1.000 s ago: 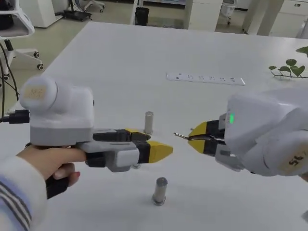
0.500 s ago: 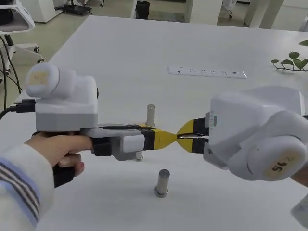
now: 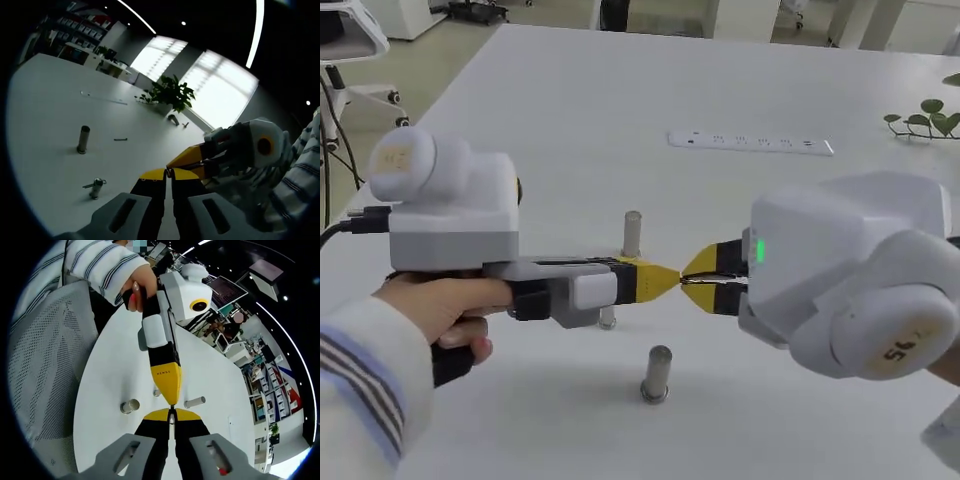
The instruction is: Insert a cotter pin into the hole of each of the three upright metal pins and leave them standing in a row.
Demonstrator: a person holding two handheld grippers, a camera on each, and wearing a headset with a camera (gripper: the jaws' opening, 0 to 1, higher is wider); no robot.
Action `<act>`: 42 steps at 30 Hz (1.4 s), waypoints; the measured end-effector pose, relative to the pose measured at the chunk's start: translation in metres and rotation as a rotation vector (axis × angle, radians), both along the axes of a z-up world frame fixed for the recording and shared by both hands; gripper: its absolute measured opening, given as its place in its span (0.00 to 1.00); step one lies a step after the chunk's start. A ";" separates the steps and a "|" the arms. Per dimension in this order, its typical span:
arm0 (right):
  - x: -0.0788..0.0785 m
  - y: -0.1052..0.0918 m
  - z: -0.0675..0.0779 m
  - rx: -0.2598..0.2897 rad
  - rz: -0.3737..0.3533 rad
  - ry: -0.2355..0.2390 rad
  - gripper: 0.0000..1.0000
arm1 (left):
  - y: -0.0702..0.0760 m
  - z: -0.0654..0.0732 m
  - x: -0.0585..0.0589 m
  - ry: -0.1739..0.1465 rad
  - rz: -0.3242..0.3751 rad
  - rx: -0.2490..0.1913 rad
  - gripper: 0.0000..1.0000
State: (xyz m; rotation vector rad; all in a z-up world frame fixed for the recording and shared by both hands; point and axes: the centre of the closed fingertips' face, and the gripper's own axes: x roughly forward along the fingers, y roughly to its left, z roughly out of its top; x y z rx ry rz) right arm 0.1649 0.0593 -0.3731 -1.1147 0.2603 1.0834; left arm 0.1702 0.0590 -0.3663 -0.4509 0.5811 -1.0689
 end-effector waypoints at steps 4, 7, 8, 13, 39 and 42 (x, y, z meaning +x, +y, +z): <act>-0.001 0.002 0.001 0.010 0.000 0.005 0.00 | 0.000 -0.001 -0.003 -0.013 -0.020 0.006 0.00; -0.001 0.002 0.001 0.011 0.002 0.006 0.00 | 0.001 -0.001 -0.001 -0.021 -0.008 0.009 0.00; -0.001 0.002 0.001 0.011 0.001 0.006 0.00 | 0.001 0.000 -0.001 -0.016 -0.009 0.000 0.00; 0.000 0.002 0.003 0.021 -0.004 0.005 0.00 | 0.002 0.001 0.001 0.035 0.015 -0.033 0.00; 0.004 -0.008 -0.001 0.163 -0.097 0.181 0.11 | 0.006 0.010 -0.007 -0.123 -0.021 0.056 0.00; -0.001 -0.008 -0.004 0.206 -0.111 0.259 0.12 | 0.006 0.011 -0.009 -0.165 -0.038 0.076 0.00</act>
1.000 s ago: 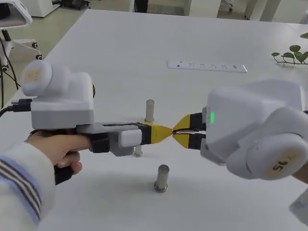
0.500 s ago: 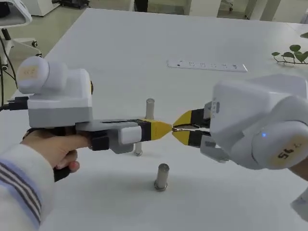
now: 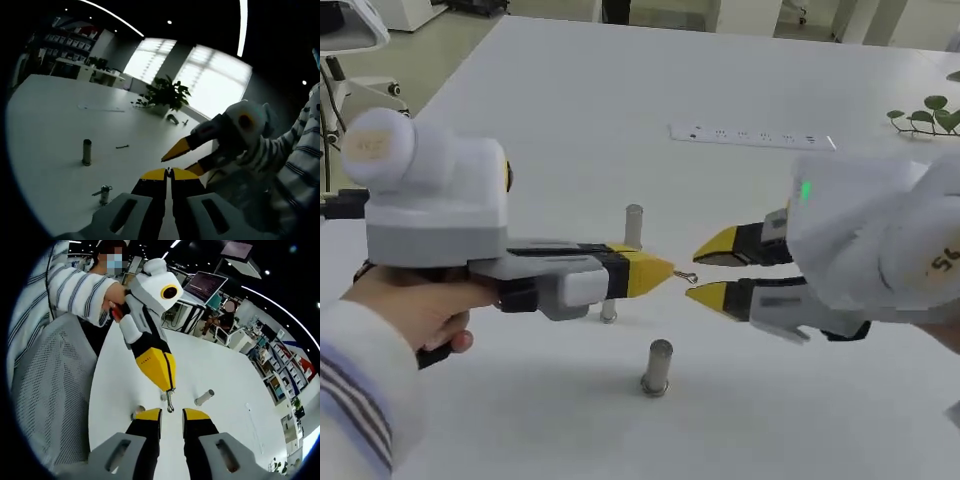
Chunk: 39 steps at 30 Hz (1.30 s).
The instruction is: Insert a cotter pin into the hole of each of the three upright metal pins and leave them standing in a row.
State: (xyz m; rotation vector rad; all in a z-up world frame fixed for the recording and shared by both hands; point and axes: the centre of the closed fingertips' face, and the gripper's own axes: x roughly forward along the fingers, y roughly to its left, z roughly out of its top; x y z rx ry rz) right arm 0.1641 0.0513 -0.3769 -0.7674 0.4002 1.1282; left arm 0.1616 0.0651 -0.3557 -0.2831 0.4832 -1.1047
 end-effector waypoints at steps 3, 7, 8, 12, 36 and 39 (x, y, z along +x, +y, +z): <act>-0.004 -0.002 -0.005 0.010 0.001 0.063 0.13 | 0.000 0.001 -0.002 -0.064 -0.026 0.033 0.00; -0.008 0.001 -0.006 0.067 -0.010 0.119 0.15 | -0.001 0.000 -0.007 -0.120 -0.063 0.075 0.00; -0.010 0.002 -0.006 0.089 -0.012 0.137 0.15 | -0.001 0.000 -0.008 -0.121 -0.067 0.076 0.00; -0.009 0.004 -0.007 0.121 -0.019 0.172 0.14 | -0.003 0.003 -0.010 -0.138 -0.084 0.065 0.00; -0.029 0.006 -0.012 0.111 0.045 0.238 0.00 | -0.008 -0.005 -0.027 -0.207 -0.230 0.139 0.00; -0.034 0.005 -0.013 0.084 0.079 0.241 0.00 | -0.009 -0.008 -0.031 -0.221 -0.258 0.155 0.00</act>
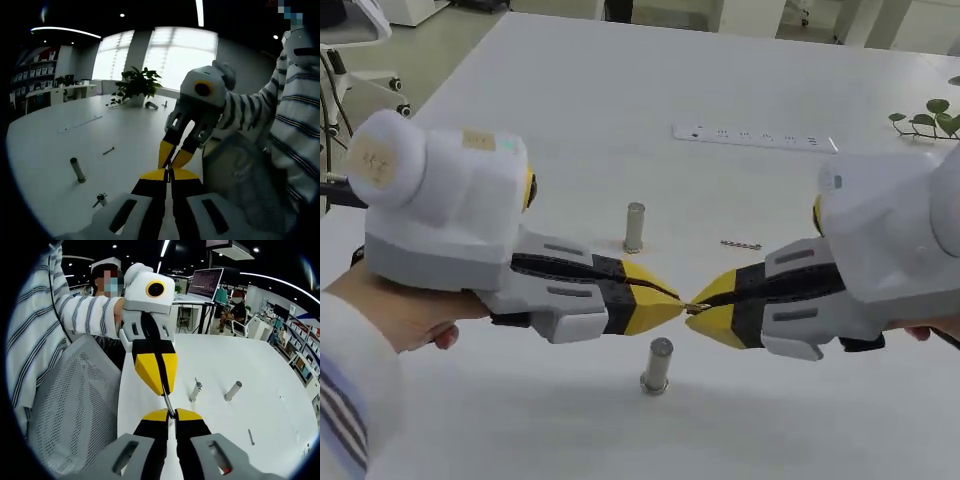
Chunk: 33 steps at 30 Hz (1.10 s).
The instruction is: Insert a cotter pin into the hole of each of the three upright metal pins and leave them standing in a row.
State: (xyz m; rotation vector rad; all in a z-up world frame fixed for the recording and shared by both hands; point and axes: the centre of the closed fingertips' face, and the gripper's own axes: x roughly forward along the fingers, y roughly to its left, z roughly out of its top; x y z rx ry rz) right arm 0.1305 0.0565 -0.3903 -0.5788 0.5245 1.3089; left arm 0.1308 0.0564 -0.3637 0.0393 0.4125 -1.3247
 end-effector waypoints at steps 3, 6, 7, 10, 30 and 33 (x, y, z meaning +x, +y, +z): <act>-0.004 0.000 0.000 -0.013 0.020 0.010 0.00 | 0.000 -0.002 -0.003 -0.004 -0.022 0.010 0.00; -0.007 -0.001 -0.002 -0.023 0.032 0.025 0.00 | -0.001 -0.004 -0.005 -0.030 -0.052 0.030 0.00; -0.007 -0.001 -0.002 -0.024 0.034 0.025 0.00 | -0.001 -0.004 -0.006 -0.035 -0.056 0.033 0.00; -0.009 -0.001 -0.002 -0.026 0.047 0.025 0.00 | -0.001 -0.007 -0.008 -0.045 -0.072 0.053 0.00; 0.005 -0.031 -0.032 -0.137 -0.019 0.009 0.00 | 0.015 -0.042 0.003 -0.103 -0.063 0.214 0.16; 0.003 -0.040 -0.045 -0.185 -0.032 0.018 0.00 | 0.015 -0.048 0.003 -0.096 -0.066 0.233 0.16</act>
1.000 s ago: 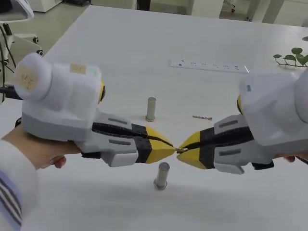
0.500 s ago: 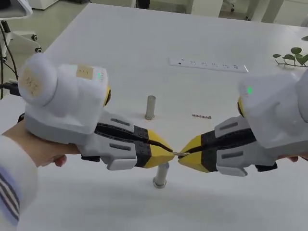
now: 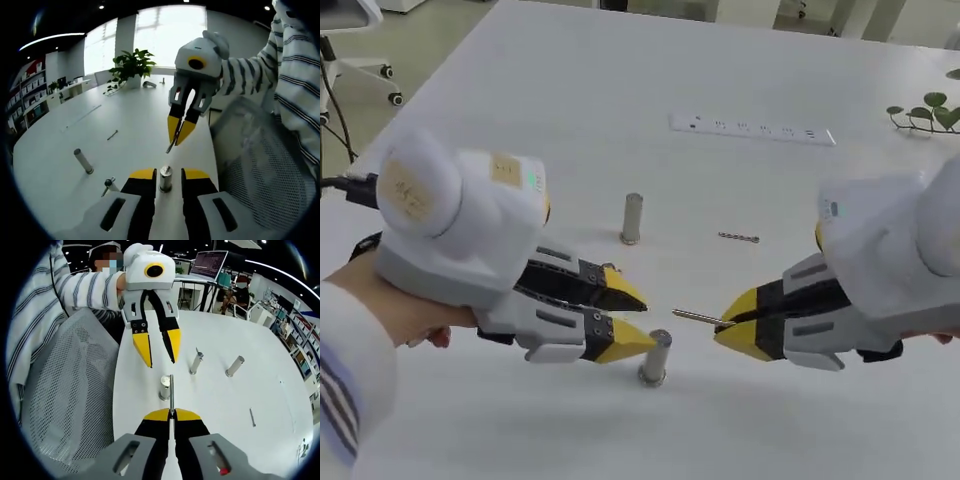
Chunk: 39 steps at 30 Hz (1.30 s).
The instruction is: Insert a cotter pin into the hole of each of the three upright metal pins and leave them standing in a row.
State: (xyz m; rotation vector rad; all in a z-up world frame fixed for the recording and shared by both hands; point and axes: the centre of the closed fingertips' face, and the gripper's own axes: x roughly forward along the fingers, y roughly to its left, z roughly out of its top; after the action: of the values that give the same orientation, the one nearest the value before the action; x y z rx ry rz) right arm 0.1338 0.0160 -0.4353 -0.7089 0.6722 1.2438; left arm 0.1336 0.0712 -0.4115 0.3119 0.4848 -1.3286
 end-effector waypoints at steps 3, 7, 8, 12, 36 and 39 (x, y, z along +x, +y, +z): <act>-0.002 -0.006 -0.011 -0.036 -0.003 0.003 0.00 | -0.001 -0.005 0.002 -0.010 0.004 0.017 0.20; -0.004 -0.009 -0.019 -0.058 -0.003 0.007 0.00 | -0.003 -0.012 0.002 -0.006 -0.007 0.044 0.22; -0.004 -0.009 -0.020 -0.060 -0.003 0.008 0.00 | -0.004 -0.014 0.001 -0.003 -0.012 0.049 0.21; -0.005 -0.007 -0.022 -0.060 -0.001 0.017 0.00 | -0.006 -0.021 0.002 0.002 -0.014 0.070 0.22; -0.001 0.013 -0.023 -0.024 0.004 0.015 0.00 | -0.011 -0.026 0.006 0.010 -0.021 0.085 0.09; 0.000 0.013 -0.024 -0.022 -0.004 0.013 0.00 | -0.010 -0.026 0.006 0.039 0.000 0.076 0.09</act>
State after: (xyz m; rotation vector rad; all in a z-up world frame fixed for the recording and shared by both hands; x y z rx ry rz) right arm 0.1341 0.0291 -0.4594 -0.7175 0.6986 1.2402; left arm 0.1400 0.0609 -0.4375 0.3489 0.5690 -1.3200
